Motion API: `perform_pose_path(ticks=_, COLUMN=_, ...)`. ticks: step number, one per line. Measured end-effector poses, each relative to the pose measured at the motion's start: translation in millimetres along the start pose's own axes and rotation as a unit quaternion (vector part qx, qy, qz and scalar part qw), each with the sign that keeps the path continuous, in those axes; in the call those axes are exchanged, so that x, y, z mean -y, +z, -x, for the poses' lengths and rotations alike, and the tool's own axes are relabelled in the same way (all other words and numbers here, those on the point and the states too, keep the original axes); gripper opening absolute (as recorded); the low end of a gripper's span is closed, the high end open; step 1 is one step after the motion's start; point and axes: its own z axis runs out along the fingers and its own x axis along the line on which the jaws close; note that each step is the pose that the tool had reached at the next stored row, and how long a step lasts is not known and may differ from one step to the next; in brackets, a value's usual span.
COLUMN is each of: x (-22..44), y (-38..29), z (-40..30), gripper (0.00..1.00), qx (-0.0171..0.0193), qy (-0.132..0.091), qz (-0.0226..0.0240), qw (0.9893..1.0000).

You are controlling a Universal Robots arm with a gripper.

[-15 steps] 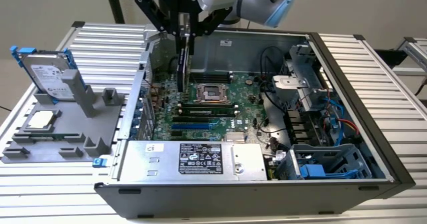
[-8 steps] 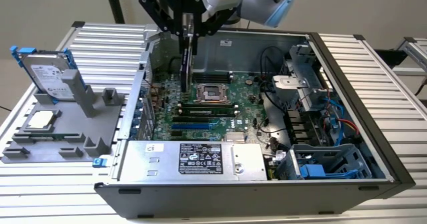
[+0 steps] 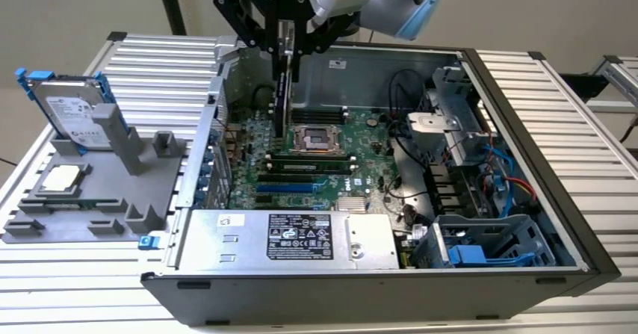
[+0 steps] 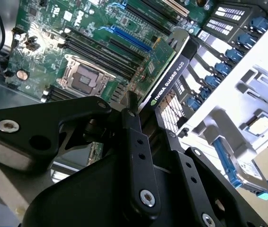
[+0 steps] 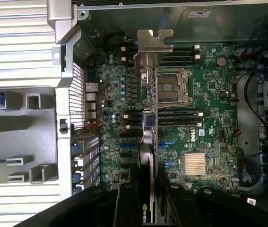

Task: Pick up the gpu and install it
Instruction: 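Pick up the gpu and move the gpu toward the slot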

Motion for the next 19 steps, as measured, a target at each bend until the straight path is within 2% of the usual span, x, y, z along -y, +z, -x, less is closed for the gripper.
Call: perform_pose_path(ticks=19, x=-0.6, y=0.3, z=12.5, gripper=0.00, qx=0.0000, qy=0.000, qz=0.0000, qw=1.0000)
